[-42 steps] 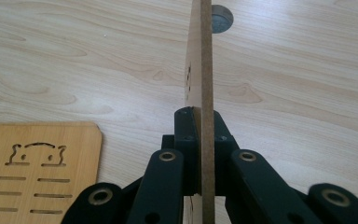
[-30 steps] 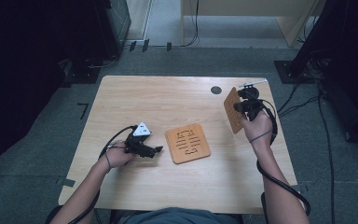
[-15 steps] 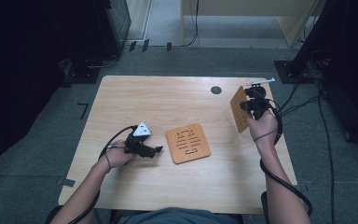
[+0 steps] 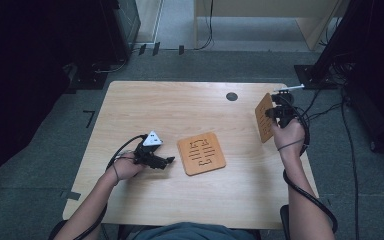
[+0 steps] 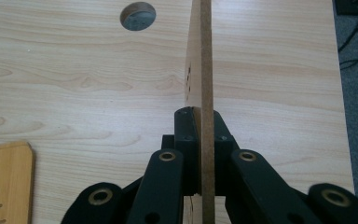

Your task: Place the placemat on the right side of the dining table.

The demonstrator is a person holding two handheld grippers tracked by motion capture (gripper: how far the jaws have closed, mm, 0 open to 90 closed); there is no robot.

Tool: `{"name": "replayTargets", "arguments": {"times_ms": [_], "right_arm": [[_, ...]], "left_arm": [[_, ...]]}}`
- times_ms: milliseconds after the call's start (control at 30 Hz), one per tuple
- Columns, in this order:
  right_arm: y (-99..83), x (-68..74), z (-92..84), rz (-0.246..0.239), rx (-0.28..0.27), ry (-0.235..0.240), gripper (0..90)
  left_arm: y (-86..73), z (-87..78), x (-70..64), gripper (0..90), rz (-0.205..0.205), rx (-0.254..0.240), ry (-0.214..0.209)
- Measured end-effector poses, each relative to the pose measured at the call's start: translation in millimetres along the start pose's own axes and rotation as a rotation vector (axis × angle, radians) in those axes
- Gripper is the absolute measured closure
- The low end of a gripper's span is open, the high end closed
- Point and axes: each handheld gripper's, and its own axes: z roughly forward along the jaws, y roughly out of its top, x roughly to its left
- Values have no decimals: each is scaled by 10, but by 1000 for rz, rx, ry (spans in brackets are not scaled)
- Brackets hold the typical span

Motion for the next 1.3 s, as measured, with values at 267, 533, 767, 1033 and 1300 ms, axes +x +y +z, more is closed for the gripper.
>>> {"name": "replayTargets", "arguments": {"times_ms": [267, 533, 767, 1033, 1300], "right_arm": [[-9, -107, 27, 44, 21, -16, 875], [13, -165, 68, 66, 27, -12, 875], [46, -205, 114, 85, 30, -15, 872], [72, -203, 164, 87, 37, -18, 872], [76, -227, 152, 91, 39, -13, 848]], "left_arm": [[0, -1, 0, 128, 0, 1, 0], [0, 0, 0, 128, 1, 1, 0], [3, 4, -1, 123, 1, 1, 0], [3, 6, -1, 123, -7, -2, -1], [4, 6, 0, 123, -8, -2, -1]]}}
